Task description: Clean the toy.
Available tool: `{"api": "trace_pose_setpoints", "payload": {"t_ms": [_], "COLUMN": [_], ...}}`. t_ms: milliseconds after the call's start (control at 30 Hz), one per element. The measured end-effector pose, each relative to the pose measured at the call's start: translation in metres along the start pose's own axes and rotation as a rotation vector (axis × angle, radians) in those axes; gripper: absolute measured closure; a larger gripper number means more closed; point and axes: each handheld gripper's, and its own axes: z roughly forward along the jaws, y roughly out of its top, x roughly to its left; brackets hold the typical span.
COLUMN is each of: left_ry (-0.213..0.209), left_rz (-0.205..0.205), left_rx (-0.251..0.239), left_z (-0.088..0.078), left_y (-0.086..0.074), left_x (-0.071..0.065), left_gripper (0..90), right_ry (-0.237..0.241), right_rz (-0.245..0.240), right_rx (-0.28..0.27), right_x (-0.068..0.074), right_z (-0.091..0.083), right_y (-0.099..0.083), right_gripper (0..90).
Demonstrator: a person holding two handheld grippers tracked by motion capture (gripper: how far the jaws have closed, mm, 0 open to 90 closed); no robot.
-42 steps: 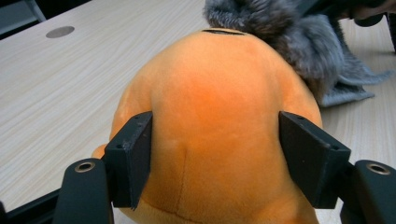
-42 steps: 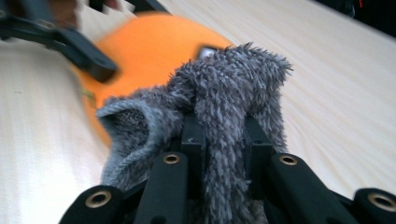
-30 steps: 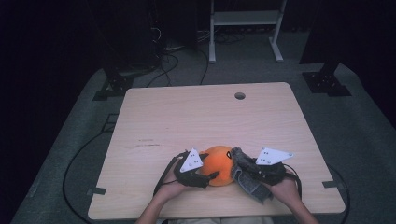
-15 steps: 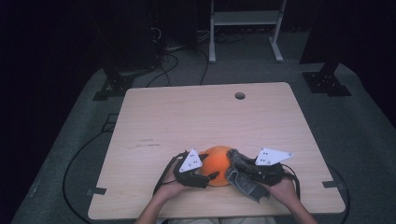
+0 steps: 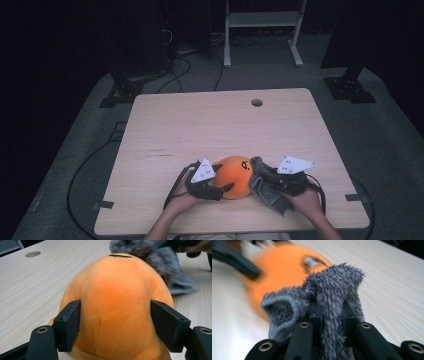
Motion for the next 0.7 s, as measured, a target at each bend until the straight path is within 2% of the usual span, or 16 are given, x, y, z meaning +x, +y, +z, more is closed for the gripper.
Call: {"api": "trace_pose_setpoints", "payload": {"t_ms": [33,100,133,167,233,300,367,467,600,667,700], "left_ry": [-0.001,0.002,0.002,0.007,0.008,0.008,0.006,0.01,0.012,0.02,0.024], "left_rz": [0.001,-0.004,-0.004,-0.004,-0.004,-0.003,0.003,-0.003,0.001,-0.002,-0.008], "left_rx": [0.001,-0.001,-0.001,-0.008,-0.01,-0.006,-0.002,-0.009,-0.008,-0.012,-0.016], "left_z": [0.0,0.0,0.0,0.001,0.001,0.001,0.001,0.001,0.002,0.002,0.003], "left_y": [0.0,0.0,0.0,-0.001,-0.002,0.0,0.0,-0.001,-0.001,-0.002,-0.002], "left_x": [0.0,0.001,0.001,0.0,0.0,0.0,0.0,0.0,-0.001,-0.001,-0.002], "left_gripper": [27.3,27.1,27.0,26.9,26.8,26.9,26.8,26.8,26.7,26.2,26.1], "right_ry": [-0.014,0.016,0.016,0.063,0.041,0.042,0.014,0.023,0.074,0.061,0.039], "right_rz": [0.014,0.012,0.012,-0.02,-0.054,-0.027,0.016,0.025,-0.033,-0.081,-0.097], "right_rx": [0.008,-0.039,-0.039,-0.081,-0.053,-0.037,0.002,-0.018,-0.086,-0.071,-0.054], "right_x": [-0.003,0.0,0.0,0.009,0.015,0.009,0.0,-0.001,0.014,0.022,0.024], "right_z": [-0.001,-0.006,-0.006,-0.006,0.0,0.002,0.001,-0.004,-0.007,-0.002,0.0], "right_y": [-0.002,-0.001,-0.001,0.005,0.007,0.005,0.0,-0.004,0.008,0.013,0.014], "right_gripper": [75.2,75.2,75.2,75.2,75.3,75.3,75.2,75.2,75.2,75.2,75.2]}}
